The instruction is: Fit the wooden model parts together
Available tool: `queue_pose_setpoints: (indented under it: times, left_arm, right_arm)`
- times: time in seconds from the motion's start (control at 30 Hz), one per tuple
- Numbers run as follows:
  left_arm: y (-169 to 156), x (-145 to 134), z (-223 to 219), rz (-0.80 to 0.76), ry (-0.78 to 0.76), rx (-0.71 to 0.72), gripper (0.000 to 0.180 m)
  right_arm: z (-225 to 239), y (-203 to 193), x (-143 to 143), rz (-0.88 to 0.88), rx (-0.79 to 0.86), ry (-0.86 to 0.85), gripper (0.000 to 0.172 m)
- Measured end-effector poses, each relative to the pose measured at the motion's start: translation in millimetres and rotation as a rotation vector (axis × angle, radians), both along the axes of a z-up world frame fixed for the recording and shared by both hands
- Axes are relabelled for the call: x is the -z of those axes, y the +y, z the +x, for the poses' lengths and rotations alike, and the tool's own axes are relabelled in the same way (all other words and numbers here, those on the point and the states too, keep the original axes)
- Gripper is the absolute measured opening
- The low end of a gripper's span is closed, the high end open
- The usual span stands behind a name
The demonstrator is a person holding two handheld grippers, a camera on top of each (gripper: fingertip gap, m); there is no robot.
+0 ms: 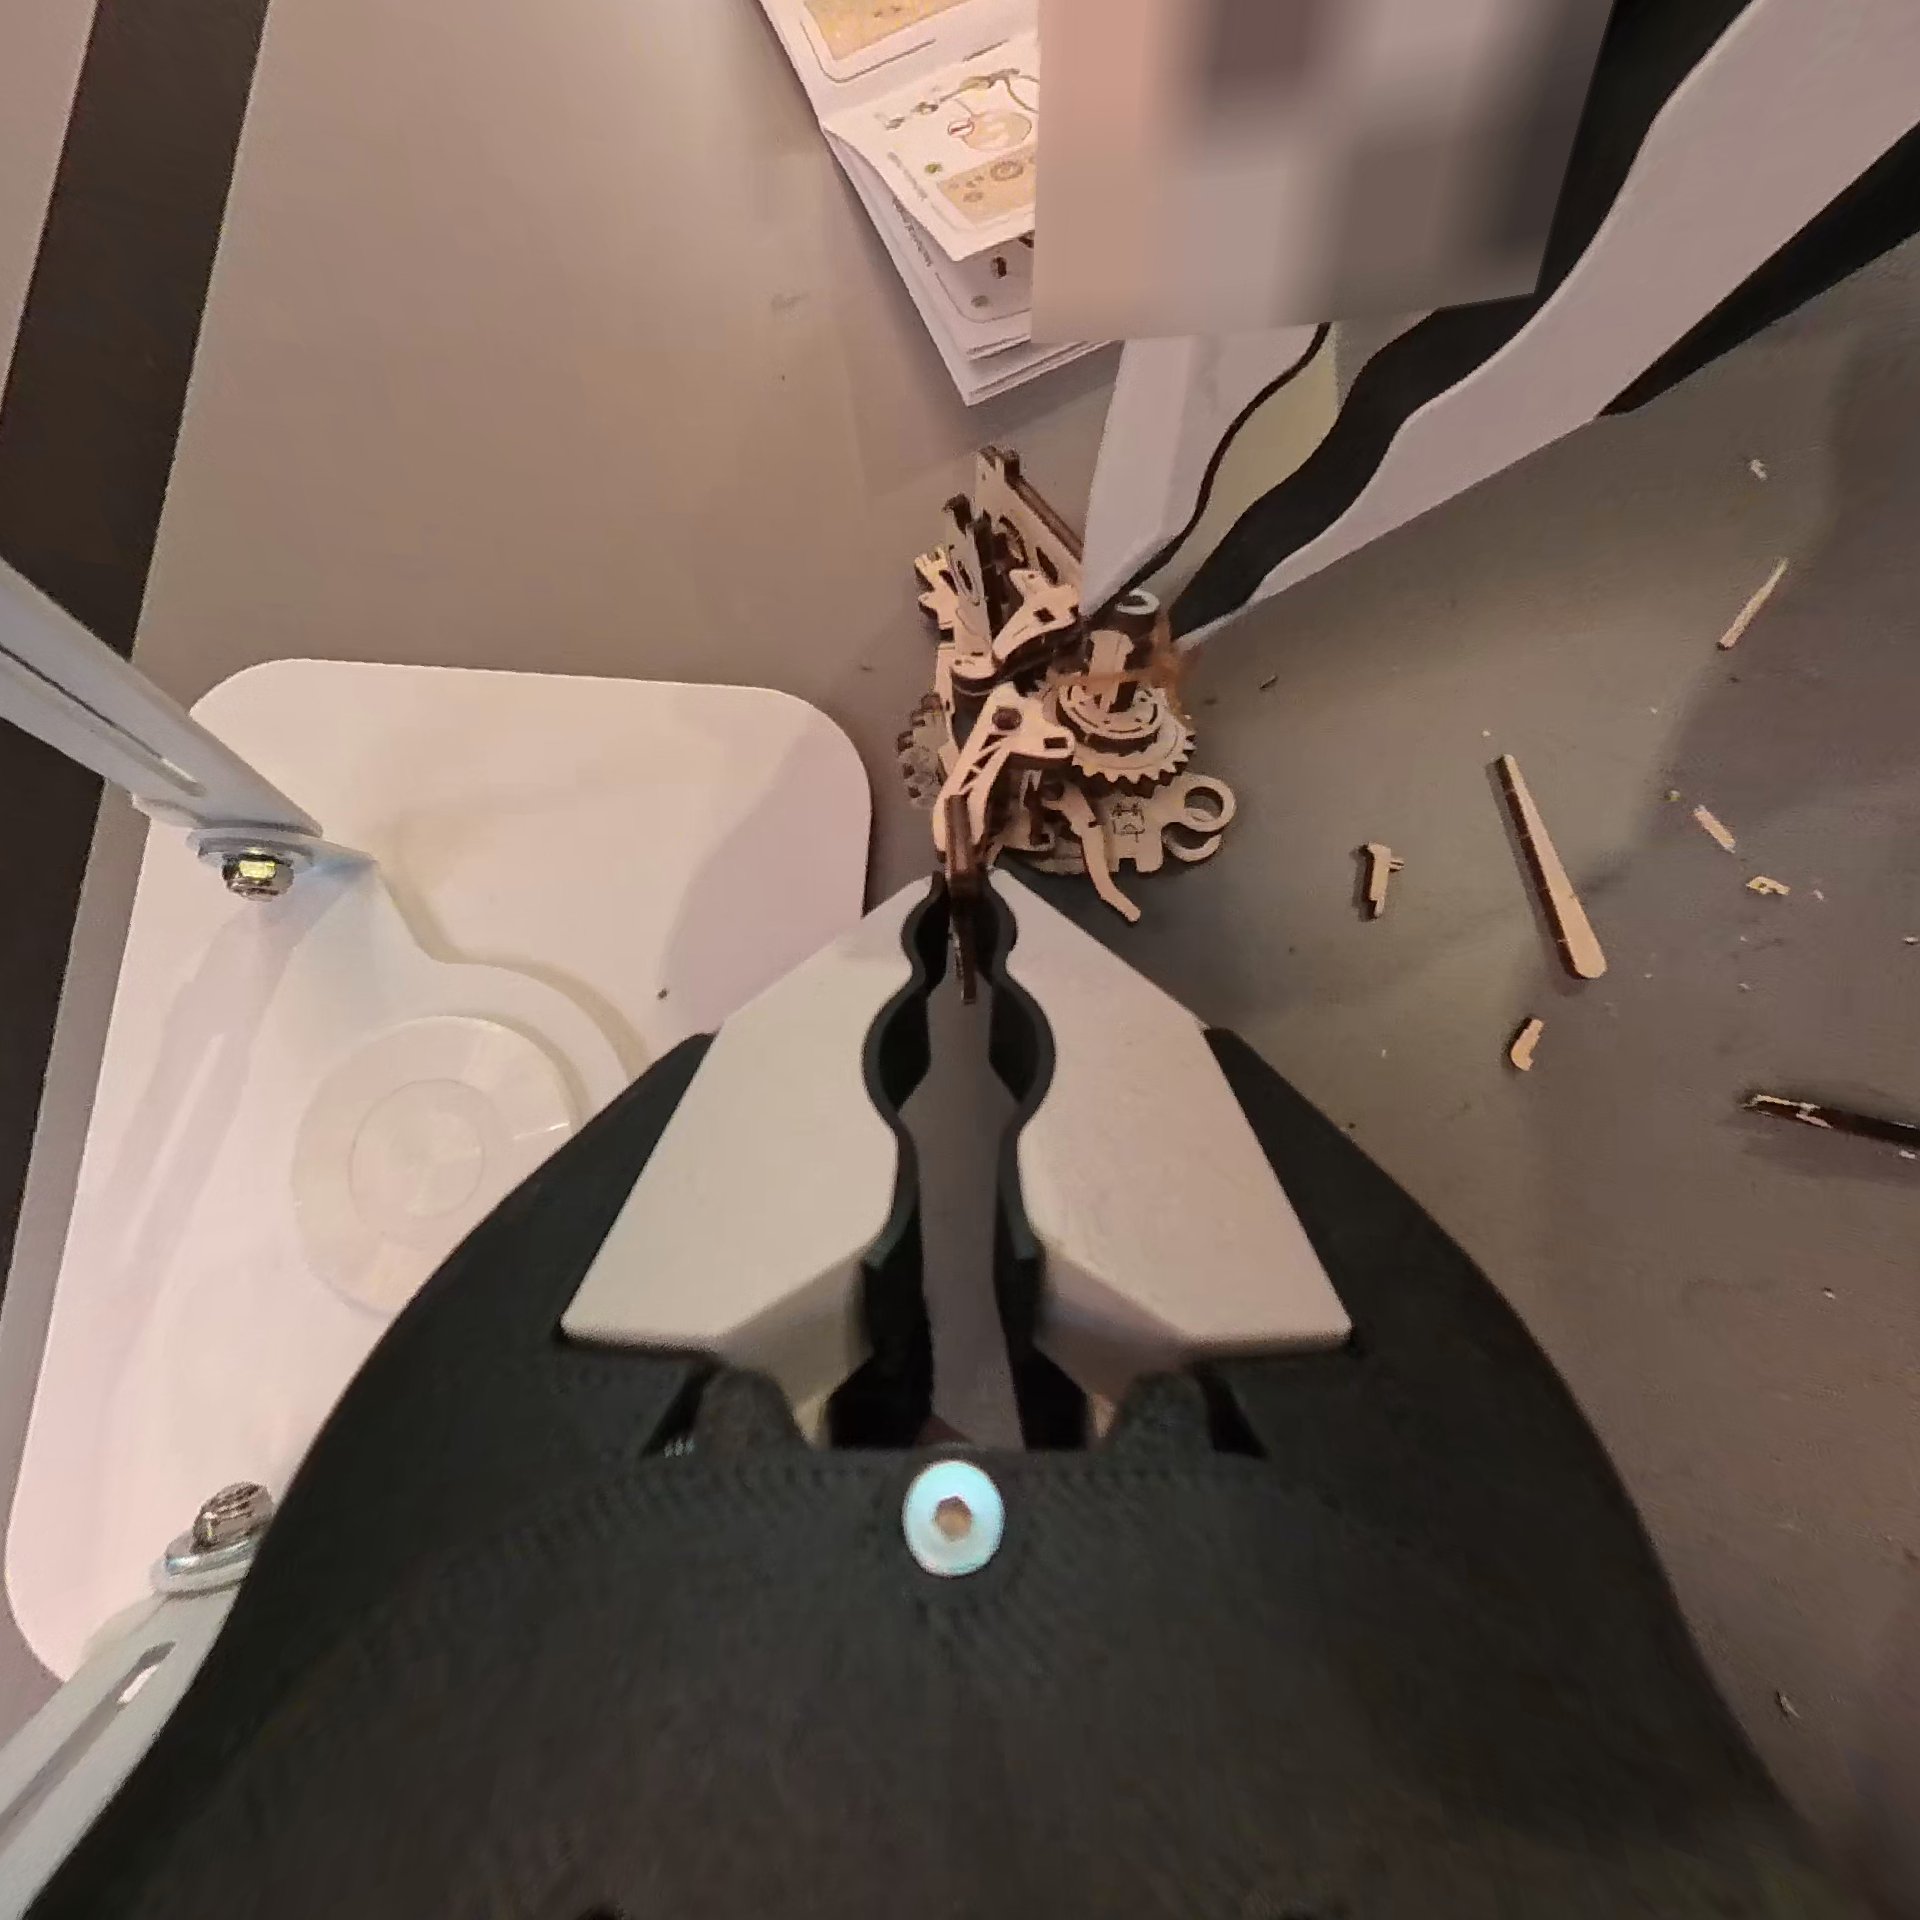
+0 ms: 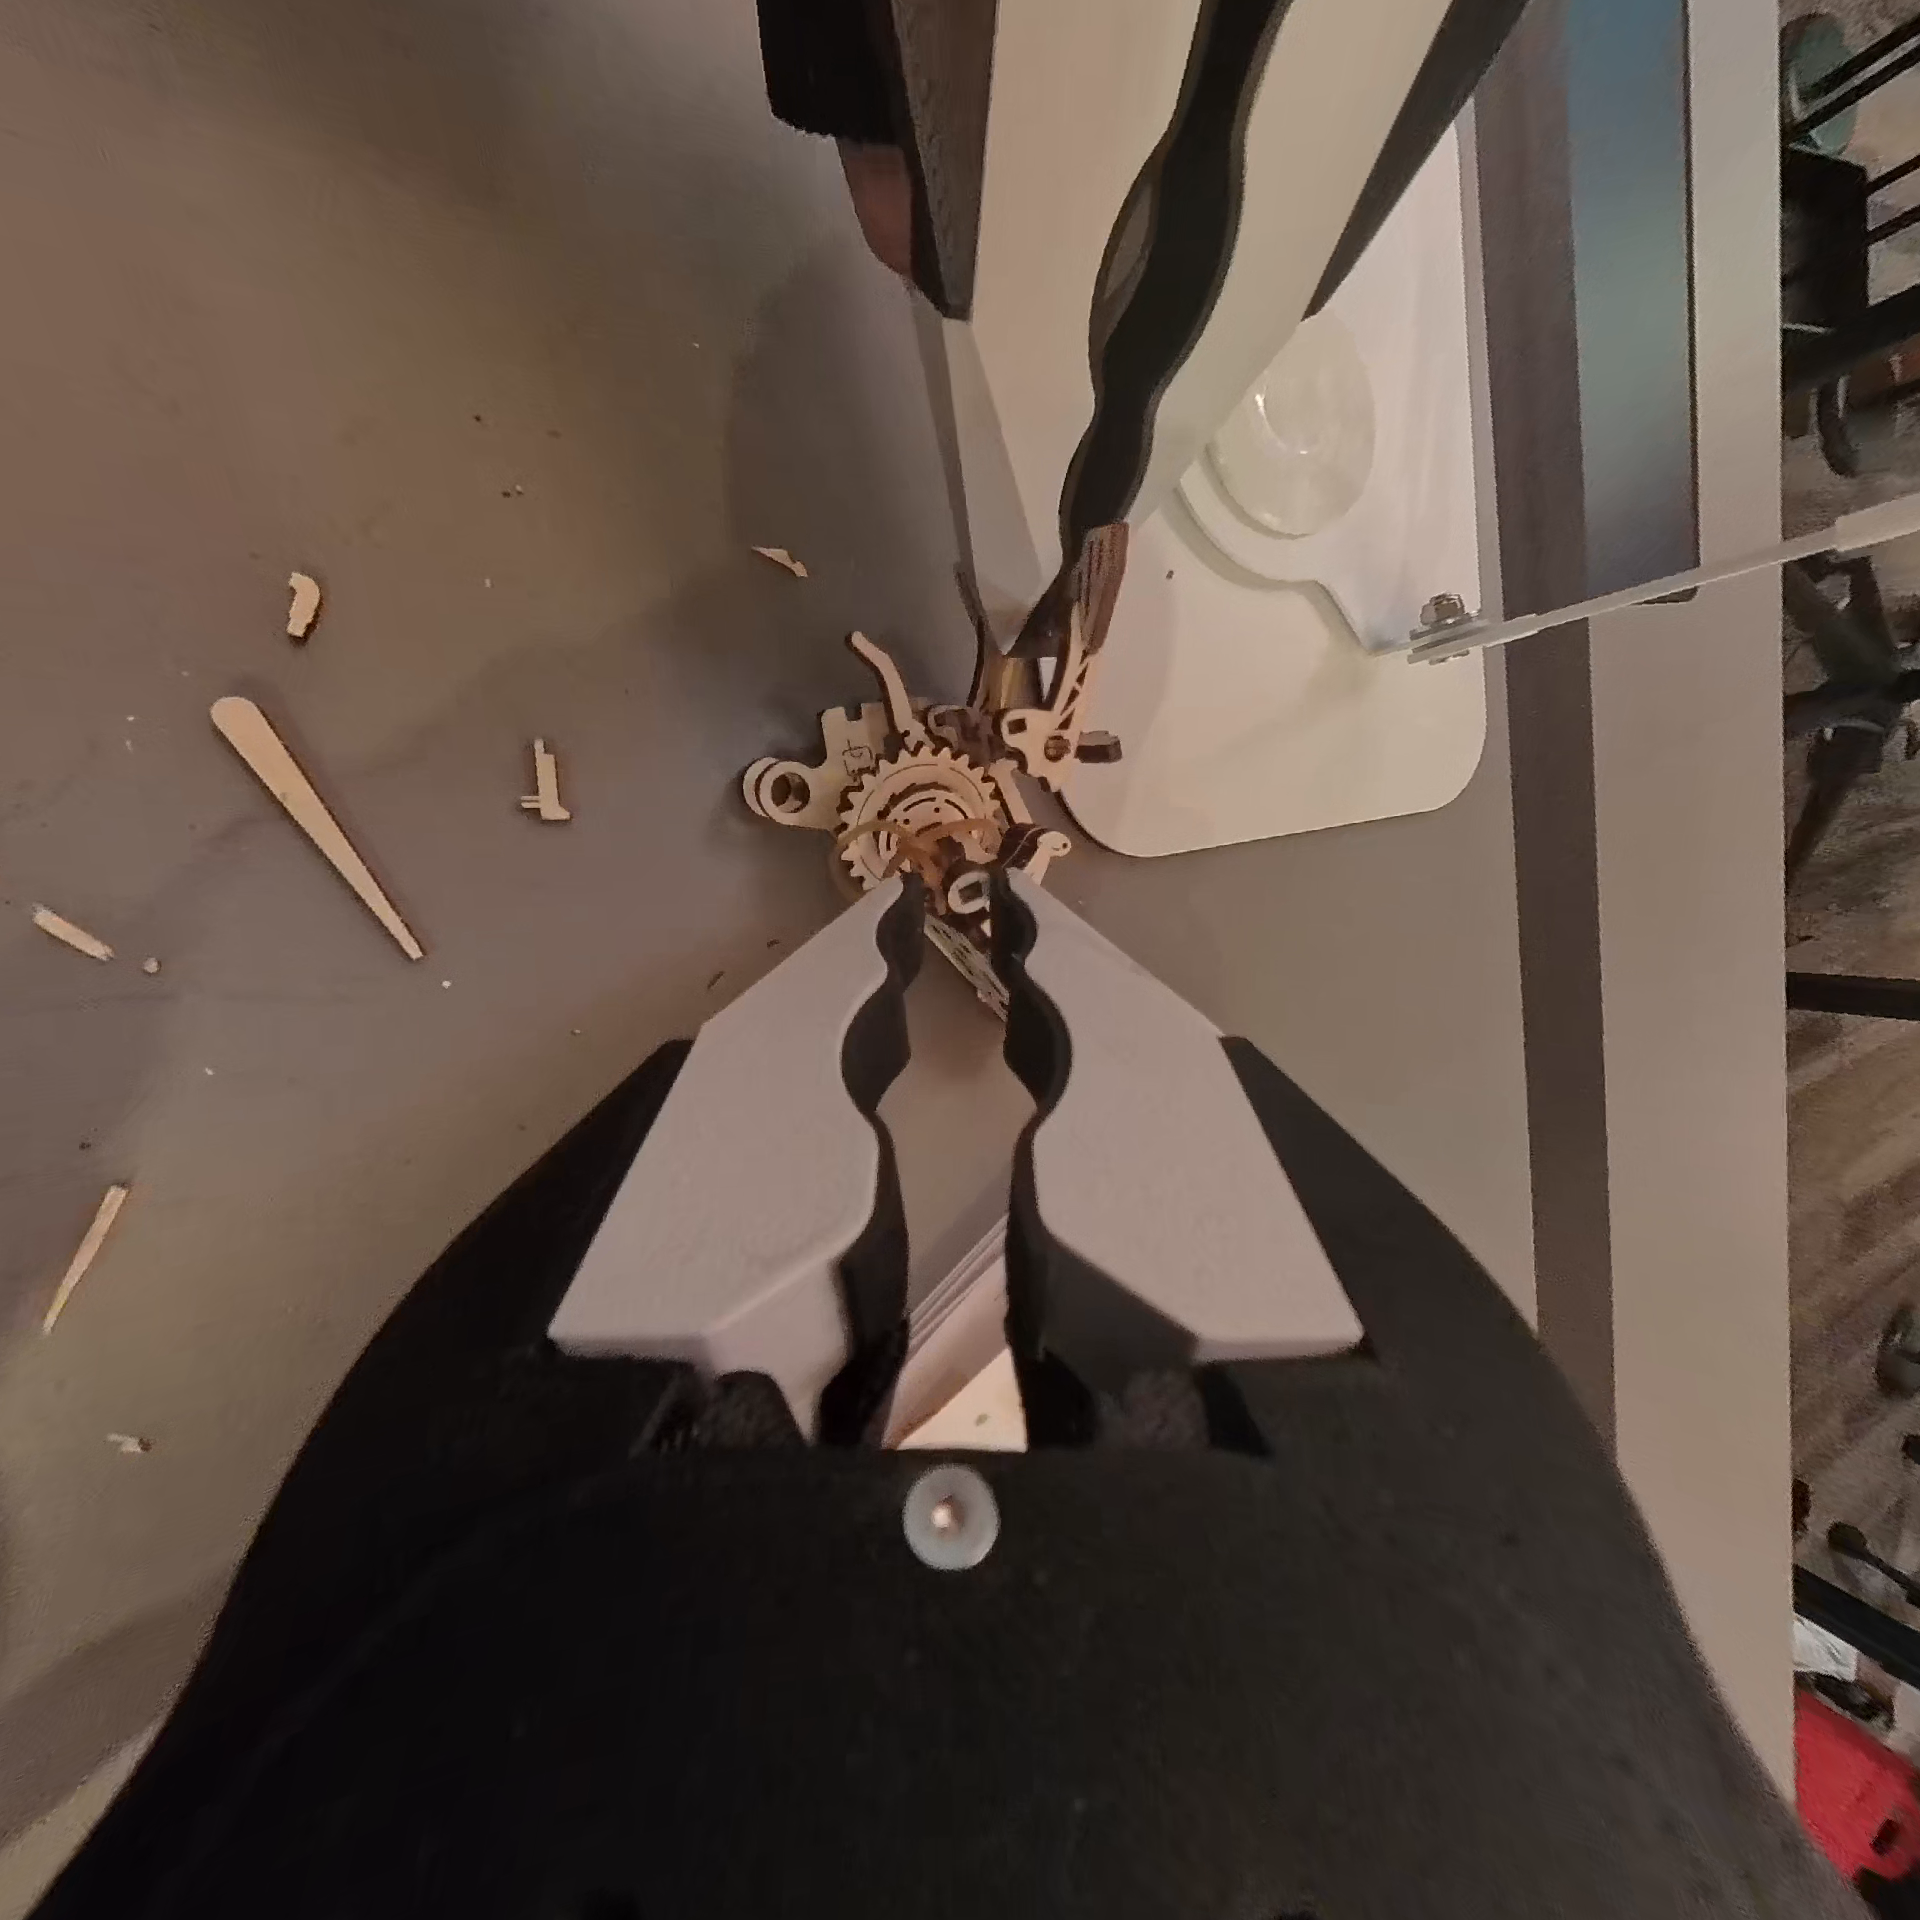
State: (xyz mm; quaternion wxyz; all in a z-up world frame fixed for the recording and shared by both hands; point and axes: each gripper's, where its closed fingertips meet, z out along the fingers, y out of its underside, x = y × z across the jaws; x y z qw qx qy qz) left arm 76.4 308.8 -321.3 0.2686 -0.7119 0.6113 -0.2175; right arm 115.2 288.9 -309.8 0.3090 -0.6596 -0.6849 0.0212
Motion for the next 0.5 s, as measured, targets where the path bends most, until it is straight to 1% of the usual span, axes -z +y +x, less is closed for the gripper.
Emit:
queue_pose_setpoints:
  times: [0.03,0.2,0.5]
  left_arm:
    - [-0.7,0.2,0.3,0.005,0.006,0.003,0.0]
    - [-1.0,0.4,1.4,0.013,0.014,0.001,0.0]
    - [-1.5,1.4,2.0,0.019,0.024,0.003,0.0]
  right_arm:
    - [0.0,-1.0,0.1,-0.006,-0.007,-0.01,0.01]
    - [0.1,-1.6,-1.2,0.016,-0.037,-0.067,0.01]
    - [-1.1,-3.6,0.1,0.142,-0.17,-0.302,0.01]
